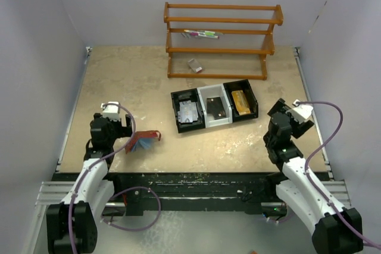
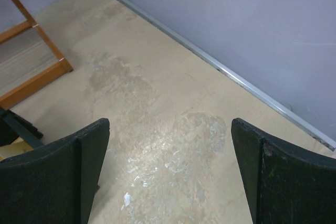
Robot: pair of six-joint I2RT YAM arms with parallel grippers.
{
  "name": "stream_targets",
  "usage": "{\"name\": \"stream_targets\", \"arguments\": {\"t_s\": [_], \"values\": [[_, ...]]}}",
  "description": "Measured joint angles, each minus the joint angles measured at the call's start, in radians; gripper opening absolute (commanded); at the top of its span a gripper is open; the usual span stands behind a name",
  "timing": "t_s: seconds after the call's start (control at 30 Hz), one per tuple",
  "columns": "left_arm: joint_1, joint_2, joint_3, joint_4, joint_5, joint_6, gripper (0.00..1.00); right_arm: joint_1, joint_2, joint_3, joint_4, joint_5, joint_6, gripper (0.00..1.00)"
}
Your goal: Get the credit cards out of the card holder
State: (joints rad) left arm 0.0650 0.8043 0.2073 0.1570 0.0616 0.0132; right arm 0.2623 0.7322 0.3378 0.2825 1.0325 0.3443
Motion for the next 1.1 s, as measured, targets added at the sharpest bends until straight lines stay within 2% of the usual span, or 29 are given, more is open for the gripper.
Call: {"name": "stream_targets", "arguments": {"t_s": [0.1, 0.3, 0.43, 0.63, 0.93, 1.1], "values": [[0.0, -0.026, -0.005, 0.013, -0.022, -0.008, 0.99, 0.0, -0.055, -0.01, -0.013, -0.076, -0.045, 1.0], [0.0, -0.05, -0.008, 0.038, -0.041, -0.019, 0.99, -0.001, -0.411, -0.143, 0.028, -0.306, -0.193, 1.0], [0.0, -0.121, -0.036, 0.038, -0.04, -0.02, 0.99, -0.001, -0.393, -0.134, 0.002, -0.342, -0.2, 1.0], [0.0, -0.365, -0.155, 0.038, 0.007, -0.011, 0.99, -0.002, -0.395, -0.154, -0.043, -0.373, -0.199, 1.0], [0.0, -0.344, -0.158, 0.038, 0.04, -0.001, 0.99, -0.002, -0.202, -0.218, 0.064, -0.472, -0.229, 0.99], [0.0, -0.325, -0.158, 0.043, 0.056, 0.006, 0.99, -0.002, -0.329, -0.258, 0.076, -0.507, -0.248, 1.0]]}}
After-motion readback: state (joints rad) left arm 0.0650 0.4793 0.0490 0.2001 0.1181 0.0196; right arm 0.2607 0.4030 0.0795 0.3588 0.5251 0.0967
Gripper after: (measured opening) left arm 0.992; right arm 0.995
